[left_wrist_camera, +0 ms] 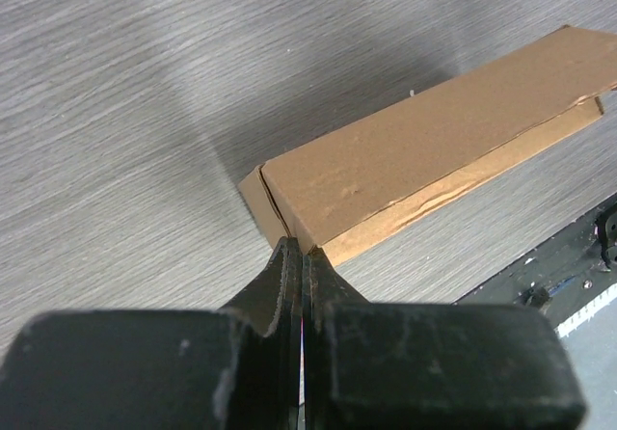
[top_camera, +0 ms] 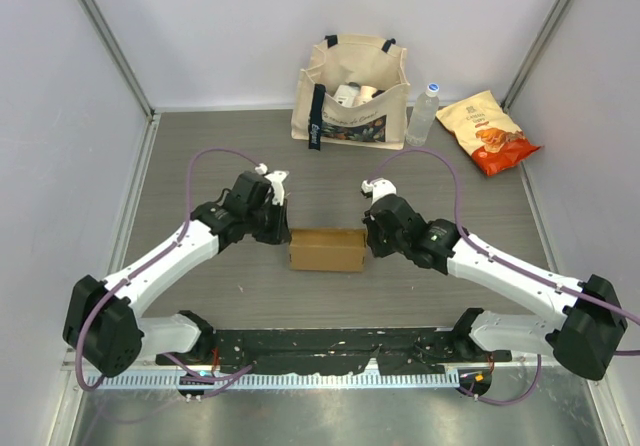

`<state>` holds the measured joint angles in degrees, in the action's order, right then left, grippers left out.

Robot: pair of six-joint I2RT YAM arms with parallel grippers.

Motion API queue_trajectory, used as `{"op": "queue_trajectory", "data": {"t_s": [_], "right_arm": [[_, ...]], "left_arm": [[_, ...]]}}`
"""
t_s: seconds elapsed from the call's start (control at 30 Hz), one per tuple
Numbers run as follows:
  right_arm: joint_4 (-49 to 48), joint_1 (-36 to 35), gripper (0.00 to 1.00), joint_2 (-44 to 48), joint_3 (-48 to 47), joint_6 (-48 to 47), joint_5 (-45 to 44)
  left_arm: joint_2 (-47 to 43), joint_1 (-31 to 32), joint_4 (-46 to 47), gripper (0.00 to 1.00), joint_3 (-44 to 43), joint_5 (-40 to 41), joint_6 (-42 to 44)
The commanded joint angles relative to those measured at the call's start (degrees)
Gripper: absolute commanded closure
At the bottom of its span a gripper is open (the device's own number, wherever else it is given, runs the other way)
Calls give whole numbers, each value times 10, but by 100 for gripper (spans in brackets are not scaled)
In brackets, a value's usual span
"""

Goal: Fold the paper box

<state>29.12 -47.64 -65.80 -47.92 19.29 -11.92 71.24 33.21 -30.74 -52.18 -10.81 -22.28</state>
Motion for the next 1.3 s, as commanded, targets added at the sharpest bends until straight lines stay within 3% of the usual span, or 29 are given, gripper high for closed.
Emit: {"op": "queue_trajectory", "data": {"t_s": [0.0,0.37,0.53,0.57,0.87,1.27], "right_arm": [[-51,-13,99,3,-3,36,-12],[-77,-16,99,49,23,165,-23],[-93,-17,96,55,43,96,-59],[-96,-17,89,56,48,86,-63],[-204,-18,64,86,119,29,-98],[-306,-18,61,46,138,-33,-79]], "left_arm": [[-31,6,50,100,21,14,-24],[-91,43,107,100,80,124,-45],[-95,44,107,100,79,126,-47],[-94,44,105,100,78,125,-47],[-94,47,109,100,82,126,-49],[-84,48,105,100,82,122,-43]]}}
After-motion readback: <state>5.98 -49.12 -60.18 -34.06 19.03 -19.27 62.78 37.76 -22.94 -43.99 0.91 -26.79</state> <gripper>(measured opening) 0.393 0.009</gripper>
